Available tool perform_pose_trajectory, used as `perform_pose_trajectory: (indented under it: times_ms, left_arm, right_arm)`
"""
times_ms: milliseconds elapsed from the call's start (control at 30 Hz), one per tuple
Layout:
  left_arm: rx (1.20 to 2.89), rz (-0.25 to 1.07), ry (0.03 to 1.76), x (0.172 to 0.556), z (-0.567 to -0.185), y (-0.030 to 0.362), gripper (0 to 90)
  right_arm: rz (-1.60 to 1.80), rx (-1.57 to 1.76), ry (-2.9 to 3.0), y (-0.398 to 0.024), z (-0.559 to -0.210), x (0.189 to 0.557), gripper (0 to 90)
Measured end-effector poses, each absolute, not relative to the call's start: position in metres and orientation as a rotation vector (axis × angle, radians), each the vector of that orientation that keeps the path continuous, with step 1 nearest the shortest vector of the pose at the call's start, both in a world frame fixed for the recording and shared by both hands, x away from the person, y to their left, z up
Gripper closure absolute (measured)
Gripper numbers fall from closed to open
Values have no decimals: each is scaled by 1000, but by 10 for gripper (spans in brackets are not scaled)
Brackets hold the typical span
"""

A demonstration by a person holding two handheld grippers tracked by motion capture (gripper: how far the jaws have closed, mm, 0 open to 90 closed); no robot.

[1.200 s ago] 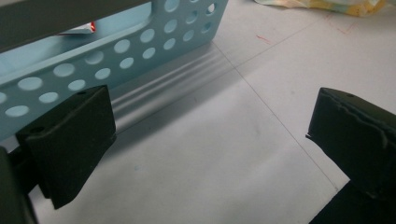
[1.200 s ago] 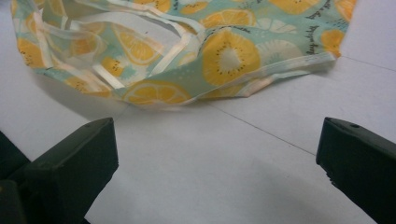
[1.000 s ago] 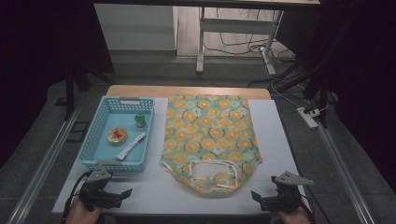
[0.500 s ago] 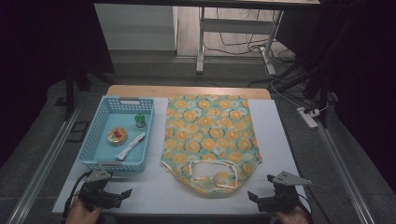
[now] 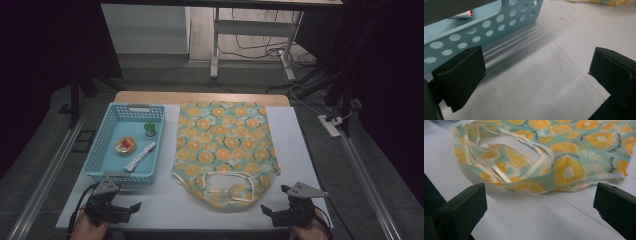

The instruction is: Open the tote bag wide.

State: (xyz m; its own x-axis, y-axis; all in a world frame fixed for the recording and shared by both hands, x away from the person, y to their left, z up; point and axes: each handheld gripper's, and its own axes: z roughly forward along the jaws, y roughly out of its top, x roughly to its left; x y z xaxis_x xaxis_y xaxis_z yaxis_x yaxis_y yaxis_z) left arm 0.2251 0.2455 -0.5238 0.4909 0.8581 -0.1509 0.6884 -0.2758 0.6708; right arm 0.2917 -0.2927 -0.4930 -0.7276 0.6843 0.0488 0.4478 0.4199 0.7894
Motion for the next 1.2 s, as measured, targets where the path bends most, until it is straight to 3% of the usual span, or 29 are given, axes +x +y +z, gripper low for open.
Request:
perform_pose_trajectory:
  times_ms: [1200]
  left_arm:
    - [2068, 331, 1281, 226, -524, 243, 13]
  right_arm:
    - [1170, 759, 2624, -226, -499, 299, 0]
